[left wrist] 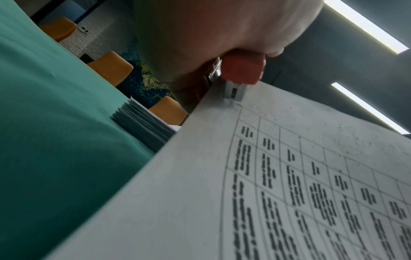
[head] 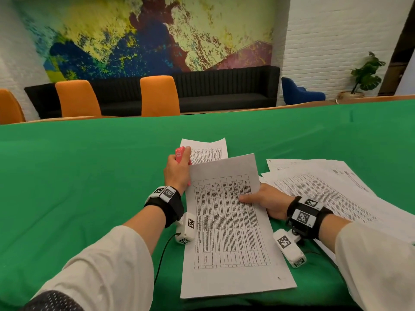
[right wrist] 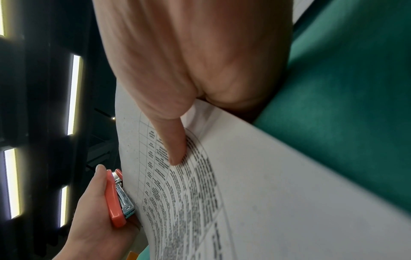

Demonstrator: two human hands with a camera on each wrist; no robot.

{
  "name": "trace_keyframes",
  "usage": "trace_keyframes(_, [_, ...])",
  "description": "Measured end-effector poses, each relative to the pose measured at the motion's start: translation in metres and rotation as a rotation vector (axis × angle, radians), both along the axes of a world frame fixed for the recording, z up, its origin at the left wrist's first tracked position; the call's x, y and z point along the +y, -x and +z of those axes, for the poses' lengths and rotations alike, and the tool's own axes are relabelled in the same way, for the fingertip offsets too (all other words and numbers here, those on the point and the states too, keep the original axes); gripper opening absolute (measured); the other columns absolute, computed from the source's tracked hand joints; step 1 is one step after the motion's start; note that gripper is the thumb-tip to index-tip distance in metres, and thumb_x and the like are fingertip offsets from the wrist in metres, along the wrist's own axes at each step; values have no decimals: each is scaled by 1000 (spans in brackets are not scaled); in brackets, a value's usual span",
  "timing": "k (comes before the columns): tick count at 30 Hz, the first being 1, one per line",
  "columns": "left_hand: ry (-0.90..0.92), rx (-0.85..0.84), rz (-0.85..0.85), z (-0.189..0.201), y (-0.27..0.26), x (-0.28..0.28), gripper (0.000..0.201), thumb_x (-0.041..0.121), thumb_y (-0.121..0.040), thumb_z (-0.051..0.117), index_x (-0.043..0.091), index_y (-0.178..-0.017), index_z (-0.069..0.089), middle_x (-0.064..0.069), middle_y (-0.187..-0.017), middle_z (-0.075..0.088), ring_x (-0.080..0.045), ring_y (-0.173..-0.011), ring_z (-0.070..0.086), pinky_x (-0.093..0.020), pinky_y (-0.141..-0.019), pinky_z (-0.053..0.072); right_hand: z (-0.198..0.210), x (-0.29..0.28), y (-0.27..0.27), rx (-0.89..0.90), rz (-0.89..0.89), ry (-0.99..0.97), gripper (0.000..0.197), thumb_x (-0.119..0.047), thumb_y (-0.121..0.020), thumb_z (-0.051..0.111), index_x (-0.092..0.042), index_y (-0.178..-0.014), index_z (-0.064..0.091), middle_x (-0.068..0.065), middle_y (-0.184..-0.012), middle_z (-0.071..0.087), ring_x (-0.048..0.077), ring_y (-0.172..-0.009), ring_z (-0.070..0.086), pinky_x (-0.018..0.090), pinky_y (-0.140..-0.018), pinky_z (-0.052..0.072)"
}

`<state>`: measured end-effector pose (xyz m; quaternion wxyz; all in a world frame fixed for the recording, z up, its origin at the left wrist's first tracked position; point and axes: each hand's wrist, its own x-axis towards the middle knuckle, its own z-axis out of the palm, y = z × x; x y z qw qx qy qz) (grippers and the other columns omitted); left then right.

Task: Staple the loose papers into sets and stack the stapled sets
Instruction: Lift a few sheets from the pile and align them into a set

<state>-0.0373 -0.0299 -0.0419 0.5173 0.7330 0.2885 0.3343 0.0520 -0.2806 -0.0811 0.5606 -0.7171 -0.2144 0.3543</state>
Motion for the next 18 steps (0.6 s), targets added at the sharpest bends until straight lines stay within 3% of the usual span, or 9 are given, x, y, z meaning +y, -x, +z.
trace_keyframes(9, [42, 20, -27, -2, -1, 0, 59, 73, -92, 55, 15, -98, 62, -2, -91, 64, -21, -78, 59, -33, -65, 41, 0, 0, 0, 34, 3, -39, 57, -21, -77, 79, -7, -130, 63, 18, -120, 75, 41, -113, 71, 61, -103, 53])
trace_keyframes(13, [85, 15, -10, -8, -3, 2, 69, 88, -66, 56, 20, -77, 58, -1, -76, 60, -25, -70, 57, -37, -69, 47, 0, -1, 0, 48, 36, -49, 56, -21, -79, 79, -5, -130, 63, 18, -122, 74, 41, -113, 71, 60, -104, 52])
trace_keyframes(16, [158, 40, -47, -10, -5, 4, 75, 89, -60, 62, 19, -85, 65, -4, -85, 71, -29, -78, 69, -47, -83, 58, -2, -2, -2, 63, 40, -56, 55, -21, -80, 78, -3, -130, 63, 20, -122, 74, 42, -113, 71, 61, -105, 52])
trace_keyframes(18, [234, 60, -102, -1, -4, 3, 71, 82, -67, 69, 18, -99, 67, -8, -97, 76, -32, -87, 74, -50, -89, 61, -2, -2, -3, 60, 30, -63, 57, -21, -79, 80, 0, -130, 63, 21, -121, 74, 43, -113, 70, 61, -105, 52])
